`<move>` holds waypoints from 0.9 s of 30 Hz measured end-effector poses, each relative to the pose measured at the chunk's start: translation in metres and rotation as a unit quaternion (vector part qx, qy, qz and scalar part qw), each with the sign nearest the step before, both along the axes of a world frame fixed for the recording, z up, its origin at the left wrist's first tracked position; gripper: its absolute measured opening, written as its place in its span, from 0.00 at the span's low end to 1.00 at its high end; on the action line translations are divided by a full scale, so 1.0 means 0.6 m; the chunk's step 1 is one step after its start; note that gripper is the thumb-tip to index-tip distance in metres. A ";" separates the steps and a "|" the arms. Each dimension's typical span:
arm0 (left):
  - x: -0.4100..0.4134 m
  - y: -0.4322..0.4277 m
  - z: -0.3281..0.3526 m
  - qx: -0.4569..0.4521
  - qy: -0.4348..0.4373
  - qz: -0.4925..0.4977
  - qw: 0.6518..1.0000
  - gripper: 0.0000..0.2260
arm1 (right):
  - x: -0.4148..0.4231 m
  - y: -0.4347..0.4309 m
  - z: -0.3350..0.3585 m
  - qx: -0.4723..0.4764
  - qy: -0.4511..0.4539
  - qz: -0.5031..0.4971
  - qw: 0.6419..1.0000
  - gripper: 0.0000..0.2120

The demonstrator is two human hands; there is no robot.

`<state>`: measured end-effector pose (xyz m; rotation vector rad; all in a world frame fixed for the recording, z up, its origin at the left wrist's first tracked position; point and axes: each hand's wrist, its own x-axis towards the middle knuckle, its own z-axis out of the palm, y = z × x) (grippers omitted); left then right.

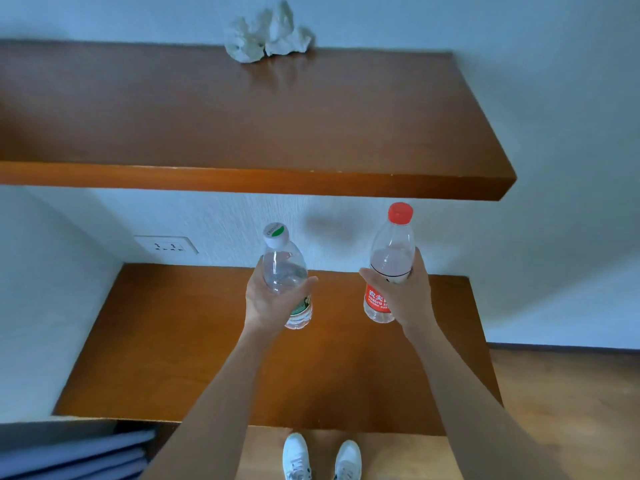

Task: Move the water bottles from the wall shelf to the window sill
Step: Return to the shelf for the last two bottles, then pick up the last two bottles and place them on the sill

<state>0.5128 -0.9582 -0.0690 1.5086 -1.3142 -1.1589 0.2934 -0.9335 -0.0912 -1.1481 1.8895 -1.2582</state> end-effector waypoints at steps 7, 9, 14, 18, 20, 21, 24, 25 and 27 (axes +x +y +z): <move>0.003 0.024 0.053 -0.040 0.040 0.009 0.998 0.19 | 0.015 0.040 0.044 -0.002 0.004 0.007 1.000 0.33; 0.010 0.027 0.058 -0.045 0.038 0.016 0.998 0.21 | 0.025 0.045 0.051 -0.001 -0.002 0.021 1.000 0.32; 0.047 0.040 0.063 -0.046 0.032 0.039 0.998 0.21 | 0.073 0.044 0.060 -0.017 0.003 0.056 0.998 0.31; 0.090 0.062 0.066 -0.056 0.030 0.079 0.995 0.23 | 0.127 0.033 0.059 -0.024 -0.032 0.114 0.993 0.31; 0.114 0.080 0.066 -0.070 0.026 0.103 0.992 0.24 | 0.158 0.028 0.061 -0.019 -0.053 0.156 0.986 0.31; 0.126 0.092 0.069 -0.075 0.022 0.119 0.990 0.23 | 0.175 0.027 0.062 -0.017 -0.062 0.180 0.982 0.30; 0.164 0.133 0.075 -0.097 0.009 0.182 0.978 0.23 | 0.223 0.028 0.064 -0.018 -0.080 0.257 0.963 0.27; 0.177 0.150 0.077 -0.104 0.004 0.209 0.972 0.25 | 0.240 0.029 0.067 -0.020 -0.084 0.288 0.954 0.27; 0.202 0.190 0.080 -0.106 -0.008 0.269 0.957 0.28 | 0.274 0.035 0.073 -0.019 -0.090 0.347 0.933 0.28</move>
